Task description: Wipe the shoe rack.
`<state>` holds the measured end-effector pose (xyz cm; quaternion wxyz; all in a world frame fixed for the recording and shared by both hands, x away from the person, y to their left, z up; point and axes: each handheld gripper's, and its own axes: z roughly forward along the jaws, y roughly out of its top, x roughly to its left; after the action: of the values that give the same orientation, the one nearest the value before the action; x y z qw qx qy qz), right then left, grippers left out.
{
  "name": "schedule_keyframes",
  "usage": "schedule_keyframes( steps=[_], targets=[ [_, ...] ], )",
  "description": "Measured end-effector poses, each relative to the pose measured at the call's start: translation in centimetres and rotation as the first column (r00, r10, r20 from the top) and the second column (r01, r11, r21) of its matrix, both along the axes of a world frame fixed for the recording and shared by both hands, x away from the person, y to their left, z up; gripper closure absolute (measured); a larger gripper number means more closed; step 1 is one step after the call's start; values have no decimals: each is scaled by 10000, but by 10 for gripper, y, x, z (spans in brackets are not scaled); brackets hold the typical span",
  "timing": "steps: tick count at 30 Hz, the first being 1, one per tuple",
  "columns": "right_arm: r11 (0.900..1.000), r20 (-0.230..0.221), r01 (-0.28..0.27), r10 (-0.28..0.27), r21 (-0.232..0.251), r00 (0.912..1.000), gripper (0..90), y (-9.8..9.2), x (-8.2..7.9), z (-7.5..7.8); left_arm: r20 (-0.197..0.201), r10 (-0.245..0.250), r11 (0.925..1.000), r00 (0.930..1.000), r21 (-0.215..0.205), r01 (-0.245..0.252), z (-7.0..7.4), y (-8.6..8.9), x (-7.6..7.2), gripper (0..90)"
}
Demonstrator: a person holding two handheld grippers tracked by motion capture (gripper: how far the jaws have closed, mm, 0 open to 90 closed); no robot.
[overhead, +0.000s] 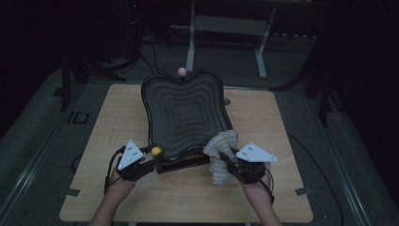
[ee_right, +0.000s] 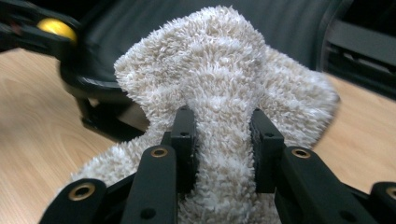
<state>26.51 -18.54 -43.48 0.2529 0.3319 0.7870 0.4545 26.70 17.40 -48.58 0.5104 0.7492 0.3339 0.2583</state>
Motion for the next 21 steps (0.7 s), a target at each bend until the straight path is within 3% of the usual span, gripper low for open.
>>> schedule_keyframes(
  steps=[4,6,11,14,17,21],
  targets=[
    [9981,-242,572,-567,217,9981,686,-21,3,-6,-7,-102,9997,9999,-225,102,-2,2,1,586],
    [9981,-240,598,-595,121,9979,685,-24,6,-11,-12,-127,9996,9999,-271,127,-2,2,1,587],
    [9993,-513,375,-376,-29,9980,663,-20,15,-26,-27,-277,9990,9996,-365,276,-3,4,2,589],
    [9987,-516,452,-440,230,9977,641,-19,18,-27,-37,-301,9991,9995,-315,300,-2,3,2,589],
    [9981,-326,602,-597,160,9977,663,-16,22,-30,-38,-381,9988,9993,-307,379,-2,2,2,590],
    [9986,-511,500,-508,-170,9974,680,-9,25,-38,-69,-589,9977,9982,-341,587,-3,4,4,591]
  ],
)
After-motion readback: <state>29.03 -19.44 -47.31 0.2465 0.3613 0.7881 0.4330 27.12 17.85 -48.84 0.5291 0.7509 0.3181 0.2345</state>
